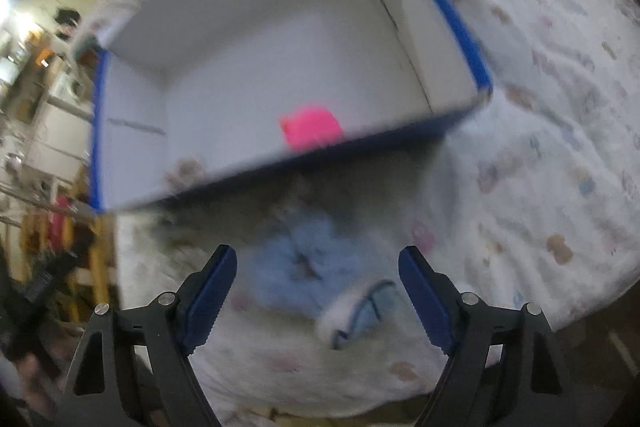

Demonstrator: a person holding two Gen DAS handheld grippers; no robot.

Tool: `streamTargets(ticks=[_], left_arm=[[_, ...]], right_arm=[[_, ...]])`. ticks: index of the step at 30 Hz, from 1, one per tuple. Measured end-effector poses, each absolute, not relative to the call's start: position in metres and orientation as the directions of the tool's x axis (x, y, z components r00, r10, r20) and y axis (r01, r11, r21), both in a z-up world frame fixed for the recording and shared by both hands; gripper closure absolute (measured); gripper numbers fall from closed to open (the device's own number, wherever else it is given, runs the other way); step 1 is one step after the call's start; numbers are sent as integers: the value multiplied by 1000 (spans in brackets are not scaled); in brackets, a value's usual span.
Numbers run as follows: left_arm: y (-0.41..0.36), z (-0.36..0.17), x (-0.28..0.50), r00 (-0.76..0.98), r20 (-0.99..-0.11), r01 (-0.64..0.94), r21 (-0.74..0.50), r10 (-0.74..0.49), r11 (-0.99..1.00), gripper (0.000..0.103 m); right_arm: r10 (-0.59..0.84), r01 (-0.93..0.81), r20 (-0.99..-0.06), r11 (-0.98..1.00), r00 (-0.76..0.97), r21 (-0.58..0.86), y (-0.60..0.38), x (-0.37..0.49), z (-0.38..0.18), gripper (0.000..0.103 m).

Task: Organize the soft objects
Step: 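Grasp the blue plush slipper with the right tool while the left tool grasps the white lace scrunchie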

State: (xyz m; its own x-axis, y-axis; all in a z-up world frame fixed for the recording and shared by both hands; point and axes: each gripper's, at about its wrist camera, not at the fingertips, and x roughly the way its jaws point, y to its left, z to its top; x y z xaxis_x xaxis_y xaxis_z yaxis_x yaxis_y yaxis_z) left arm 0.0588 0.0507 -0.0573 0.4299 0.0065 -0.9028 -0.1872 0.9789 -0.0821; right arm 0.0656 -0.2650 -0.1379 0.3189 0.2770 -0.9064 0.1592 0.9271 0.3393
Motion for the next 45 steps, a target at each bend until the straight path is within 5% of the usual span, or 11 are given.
streamTargets(ticks=[7,11,14,23,31,34,39,45], left_arm=[[62,-68,65,398,-917,-222,-89,7,971,32],[65,-72,65,382,-924,-227,-91,3,970,32],[63,-76,65,371,-929,-213,-80,5,974,32],[16,-94,58,304,-952,-19,-45,-37,999,32],[-32,-107,55,282,-957,140,-31,-69,990,34],[-51,-113,54,280,-958,203,-6,-64,979,47],[-68,-128,60,261,-965,250,29,-38,968,88],[-51,-106,60,300,-948,204,-47,-109,978,94]], right_arm=[[289,158,-944,936,162,314,-252,69,-188,16],[292,118,-945,944,145,309,-239,74,-194,54],[305,75,-938,944,164,320,-233,72,-187,67],[512,-77,-804,854,301,515,-220,45,-124,70],[503,-57,-732,839,460,541,-239,35,-93,70],[483,-10,-755,845,444,535,-251,40,-101,70],[478,33,-765,839,431,543,-258,40,-106,70],[484,25,-764,838,427,545,-254,43,-108,70]])
